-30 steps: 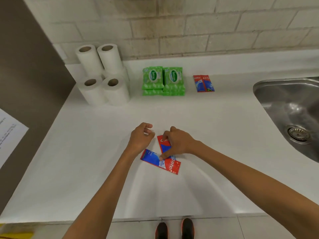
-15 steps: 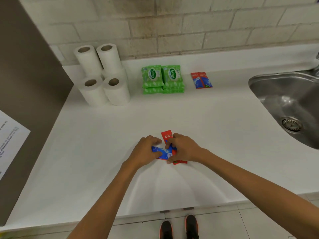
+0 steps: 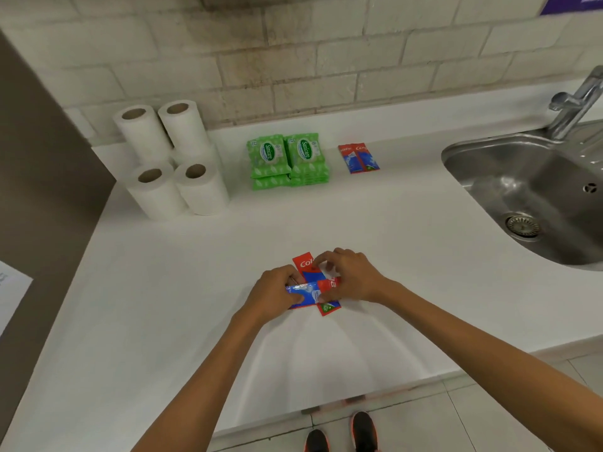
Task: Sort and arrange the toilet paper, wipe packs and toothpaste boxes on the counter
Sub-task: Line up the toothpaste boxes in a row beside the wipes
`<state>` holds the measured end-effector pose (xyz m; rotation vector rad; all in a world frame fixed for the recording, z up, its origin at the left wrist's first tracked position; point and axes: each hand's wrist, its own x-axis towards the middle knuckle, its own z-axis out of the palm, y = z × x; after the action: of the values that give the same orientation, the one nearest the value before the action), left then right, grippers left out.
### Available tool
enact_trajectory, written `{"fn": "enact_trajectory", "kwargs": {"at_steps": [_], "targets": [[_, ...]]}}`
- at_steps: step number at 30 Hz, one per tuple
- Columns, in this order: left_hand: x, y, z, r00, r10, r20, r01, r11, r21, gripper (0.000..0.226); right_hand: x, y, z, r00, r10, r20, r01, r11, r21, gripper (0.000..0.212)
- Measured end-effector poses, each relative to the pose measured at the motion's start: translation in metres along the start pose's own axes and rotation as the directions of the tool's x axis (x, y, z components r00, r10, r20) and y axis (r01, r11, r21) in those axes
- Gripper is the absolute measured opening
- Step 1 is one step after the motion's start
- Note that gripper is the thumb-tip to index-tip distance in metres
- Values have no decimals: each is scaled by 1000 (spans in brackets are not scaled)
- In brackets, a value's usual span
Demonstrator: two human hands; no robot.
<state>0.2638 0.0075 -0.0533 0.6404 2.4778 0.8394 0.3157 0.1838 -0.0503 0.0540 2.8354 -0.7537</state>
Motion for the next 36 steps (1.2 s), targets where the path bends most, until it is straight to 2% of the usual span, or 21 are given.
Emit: {"fn": "enact_trajectory", "kwargs": {"at_steps": [2,4,7,8,11,15,22,27,33,36], "targets": [[6,2,-2,999,-17,-36,14,995,-94,27,-3,7,-10,994,99,-45,-88,977,195,70],[12,9,-3,993,-65,-95,42,973,-227,22,-4,13,-18,970,218,-103,-158,897,412,69],[27,30,-1,980,-161,-119,79,857,-509,19,-7,24,-29,925,365,-106,-162,631,759,60],[33,39,-1,975,-192,-113,92,811,-578,20,-8,26,-32,920,383,-87,-155,558,815,55],[52,65,3,961,-248,-119,102,722,-684,19,-6,32,-41,913,406,-37,-158,437,885,39],[77,96,11,949,-279,-145,77,653,-753,21,3,43,-52,915,404,-22,-135,355,925,23],[124,138,20,933,-322,-162,53,566,-822,13,34,82,-81,892,449,-59,-98,318,943,22],[154,154,21,928,-314,-200,30,600,-800,12,70,128,-111,851,521,-66,-136,341,930,25],[163,140,19,915,-324,-240,21,633,-774,20,126,203,-154,754,645,-123,-240,445,863,24],[164,132,25,895,-365,-256,37,634,-773,15,155,230,-165,722,672,-165,-313,530,788,25]]}}
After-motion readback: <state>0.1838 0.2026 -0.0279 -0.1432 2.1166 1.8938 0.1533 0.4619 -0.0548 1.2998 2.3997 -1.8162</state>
